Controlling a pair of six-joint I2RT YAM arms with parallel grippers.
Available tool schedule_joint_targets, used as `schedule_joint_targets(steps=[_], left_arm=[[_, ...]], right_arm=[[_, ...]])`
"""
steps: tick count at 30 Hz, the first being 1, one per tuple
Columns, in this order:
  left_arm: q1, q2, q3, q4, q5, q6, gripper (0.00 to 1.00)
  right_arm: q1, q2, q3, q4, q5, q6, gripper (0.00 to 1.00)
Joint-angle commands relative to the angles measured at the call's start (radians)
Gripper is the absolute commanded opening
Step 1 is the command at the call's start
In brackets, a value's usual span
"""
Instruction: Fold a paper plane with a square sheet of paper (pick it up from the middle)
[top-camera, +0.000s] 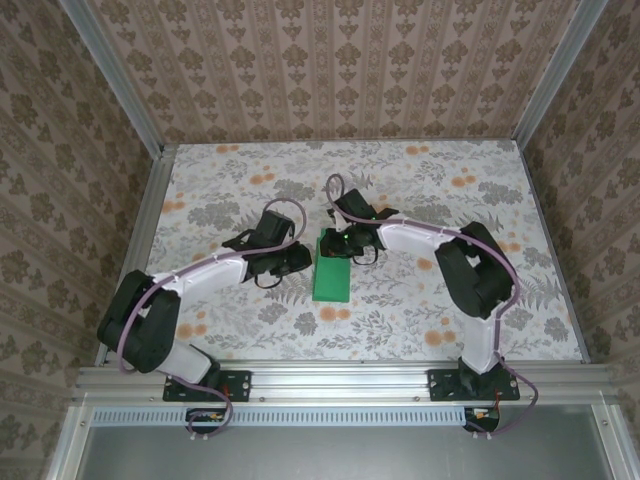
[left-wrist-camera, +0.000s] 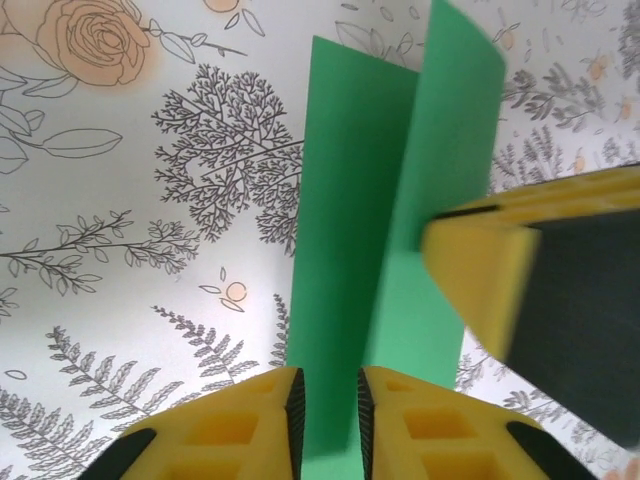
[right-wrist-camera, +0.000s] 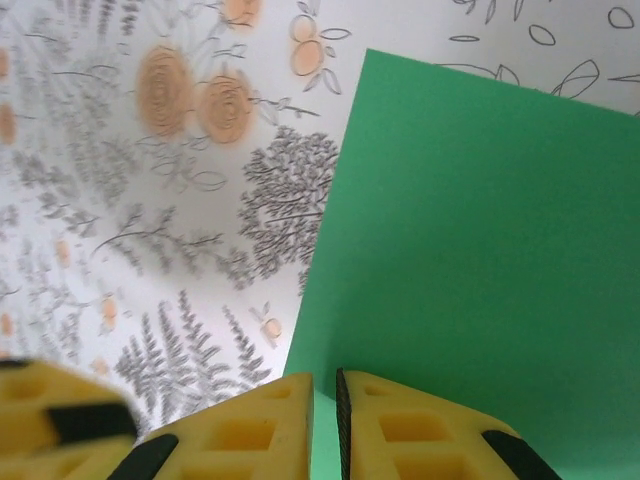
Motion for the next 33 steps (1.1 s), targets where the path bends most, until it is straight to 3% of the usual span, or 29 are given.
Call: schedule_joint_targets(steps=[1,8,21,27,33], left_arm=[[0.002,-0.030,-0.023,0.019,0.006,-0.021,0.28],[-0.036,-0.025,-0.014,0.040,0.029,-0.024,0.34],[-0.156,0.144,0.032,0.193,0.103,-0.084,0.30],[-0.194,0.215,0.057,0.259,0.133,-0.108,0.28],[-0.203,0.253,0.064,0.346,0.155,-0.139,0.26]], right_arm=[[0.010,0.058,0.068,-0.064,0.073,-0.025,0.17],[0.005,0.120,0.114,-0.075,0.193,0.046,0.17],[-0.033,0.071,0.046,-0.090,0.338,0.220,0.17],[-0.056,-0.007,-0.003,-0.054,0.278,0.228,0.17],[-0.103,-0.092,-0.088,0.067,0.095,0.219,0.19]])
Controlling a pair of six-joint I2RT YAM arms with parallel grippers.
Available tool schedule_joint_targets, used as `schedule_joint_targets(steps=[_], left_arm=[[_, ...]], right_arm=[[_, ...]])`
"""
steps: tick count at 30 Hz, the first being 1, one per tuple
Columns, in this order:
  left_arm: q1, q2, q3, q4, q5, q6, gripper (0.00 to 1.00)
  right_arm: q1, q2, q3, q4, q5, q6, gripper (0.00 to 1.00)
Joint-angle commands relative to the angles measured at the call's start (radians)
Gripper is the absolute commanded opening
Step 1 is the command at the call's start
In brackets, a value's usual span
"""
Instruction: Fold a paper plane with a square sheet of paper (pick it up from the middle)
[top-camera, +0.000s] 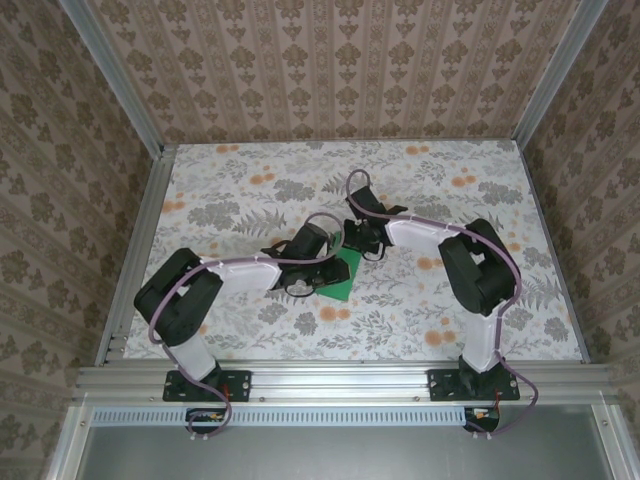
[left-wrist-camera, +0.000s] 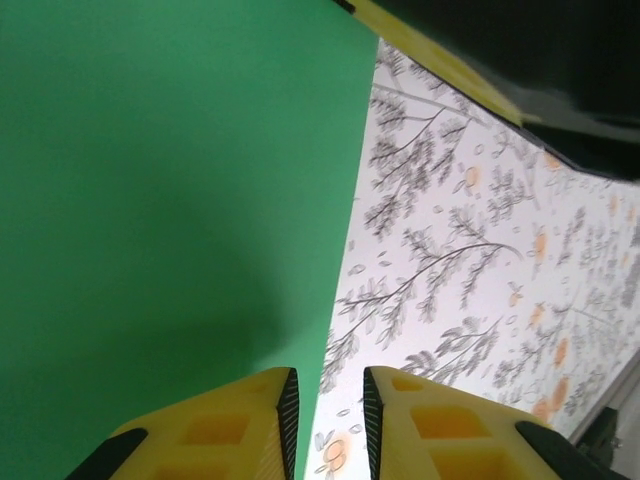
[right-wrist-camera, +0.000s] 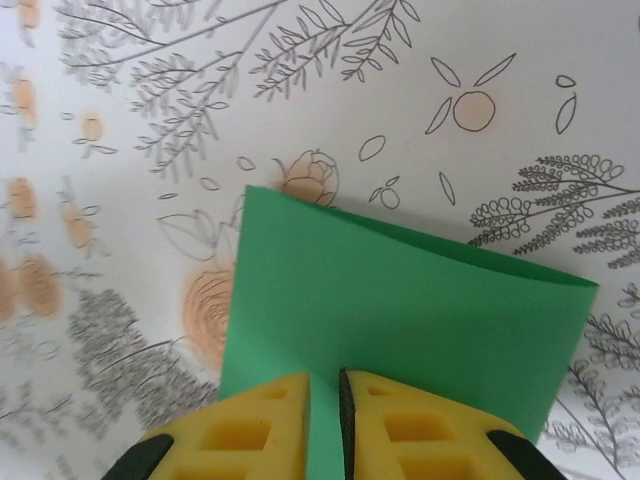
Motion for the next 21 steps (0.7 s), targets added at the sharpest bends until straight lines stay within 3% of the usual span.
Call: schedule_joint_targets(steps=[1,9,21], left_arm=[[-0.008,0.024,0.027,0.073,0.026,-0.033,0.26],[-0.014,0.051,0.044,0.042,-0.004,-0.038,0.21],[-0.015,0.079,0.076,-0.002,-0.019,-0.036,0.17]], right_arm=[[-0.027,-0.068,-0.048,0.074,-0.125,0.000,0.19],[-0.092,-0.179,-0.224,0.133,-0.239,-0.070,0.17],[-0.094,-0.117,-0.282,0.183,-0.353,-0.095,0.12]])
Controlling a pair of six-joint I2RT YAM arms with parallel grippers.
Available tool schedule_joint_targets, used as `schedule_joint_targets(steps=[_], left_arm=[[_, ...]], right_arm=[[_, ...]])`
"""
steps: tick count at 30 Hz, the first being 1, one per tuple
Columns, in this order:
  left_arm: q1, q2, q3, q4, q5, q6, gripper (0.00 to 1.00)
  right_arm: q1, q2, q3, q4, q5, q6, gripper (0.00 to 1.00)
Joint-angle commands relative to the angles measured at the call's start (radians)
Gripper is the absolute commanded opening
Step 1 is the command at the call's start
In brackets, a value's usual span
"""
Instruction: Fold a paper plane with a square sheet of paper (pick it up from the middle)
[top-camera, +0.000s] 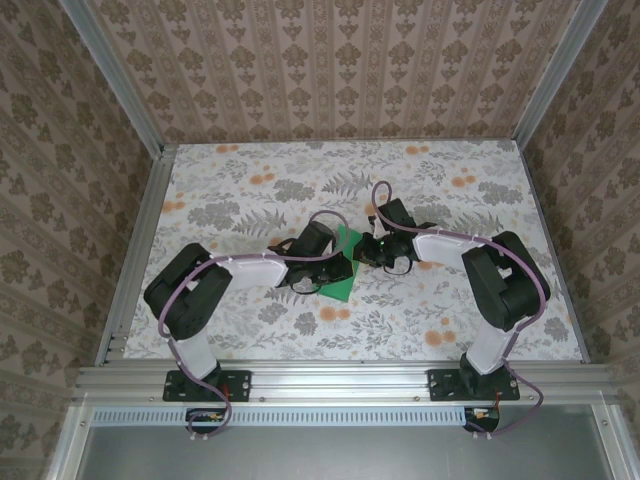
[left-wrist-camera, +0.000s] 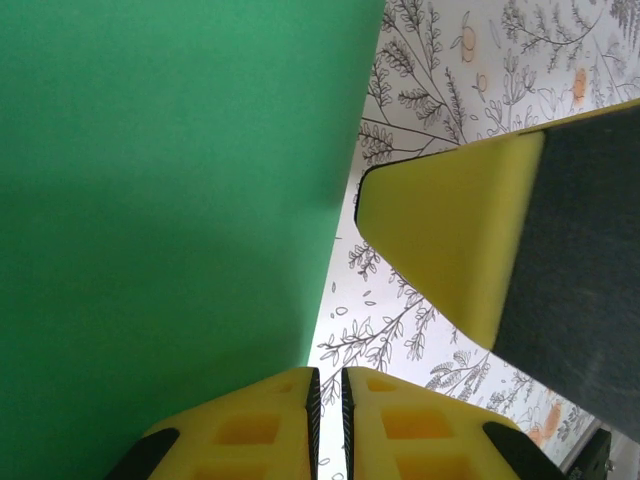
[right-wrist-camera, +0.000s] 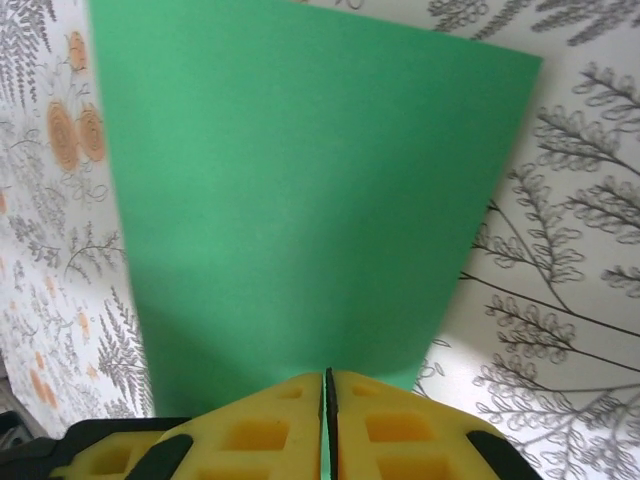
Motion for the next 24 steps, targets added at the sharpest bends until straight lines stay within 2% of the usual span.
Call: schedule_joint_targets(steps=[1,8,24], left_arm=[[-0.008,0.019,0.030,-0.021,-0.008,-0.013,0.16],[-0.009,0.021,0.035,-0.020,-0.008,-0.014,0.15],[-0.015,0.079,0.063,-0.011,0.021,-0.019,0.15]], right_arm=[[0.002,0.038,-0.004,0.032,-0.053,-0.018,0.11],[0.002,0.086,-0.004,0.045,-0.057,-0.018,0.08],[-0.011,0.125,-0.031,0.076,-0.053,-0.008,0.08]])
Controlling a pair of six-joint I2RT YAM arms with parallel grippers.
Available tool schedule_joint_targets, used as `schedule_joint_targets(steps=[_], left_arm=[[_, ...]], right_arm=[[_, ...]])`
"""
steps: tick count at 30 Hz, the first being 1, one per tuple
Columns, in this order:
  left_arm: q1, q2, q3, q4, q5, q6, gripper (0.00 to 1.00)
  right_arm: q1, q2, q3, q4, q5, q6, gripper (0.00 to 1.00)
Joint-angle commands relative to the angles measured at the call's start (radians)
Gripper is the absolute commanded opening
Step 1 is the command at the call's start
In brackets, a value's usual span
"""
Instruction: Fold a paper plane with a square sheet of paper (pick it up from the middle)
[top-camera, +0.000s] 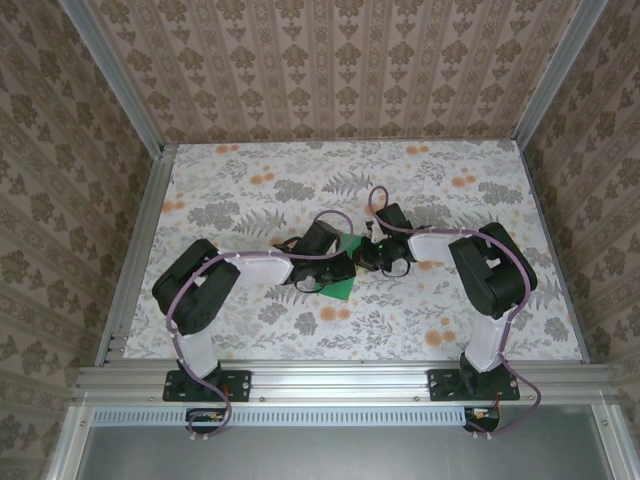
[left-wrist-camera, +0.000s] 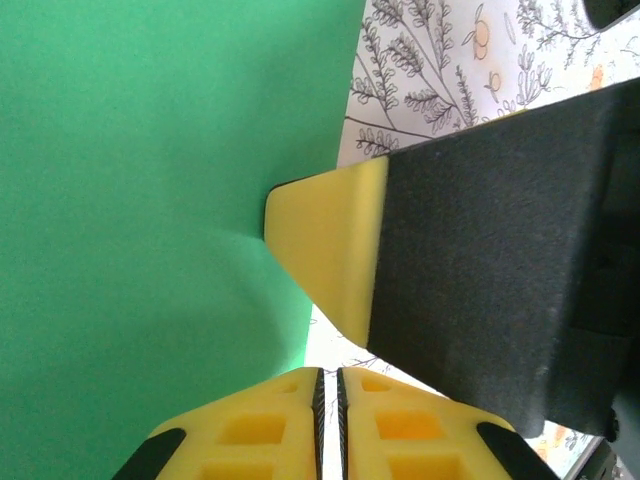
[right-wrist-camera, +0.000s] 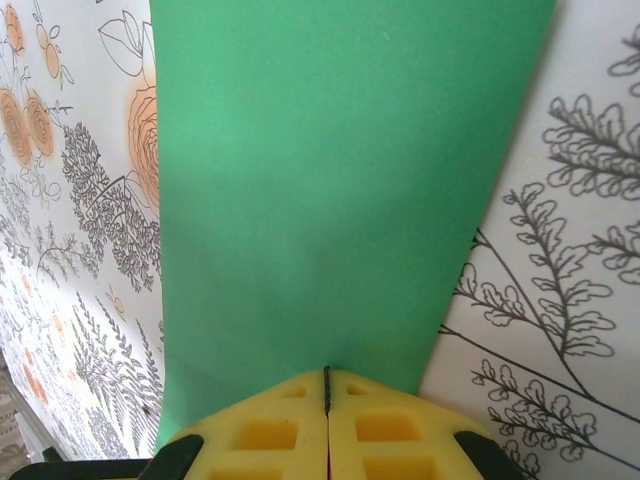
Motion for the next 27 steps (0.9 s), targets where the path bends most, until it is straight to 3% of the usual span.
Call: schedule_joint_targets(steps=[1,19,27], left_arm=[[-0.009,0.031,0.028,-0.010,0.015,-0.019,0.15],[-0.010,0.061,0.050,-0.134,-0.032,-0.006,0.11],[-0.010,0.075,0.075,-0.194,-0.039,-0.006,0.10]], right_arm=[[-0.004,0.029,-0.026,0.008,-0.004,-0.007,0.08],[-0.025,-0.073,-0.069,0.010,-0.067,-0.076,0.07],[-0.024,-0.015,-0.046,-0.020,-0.038,-0.082,0.04]])
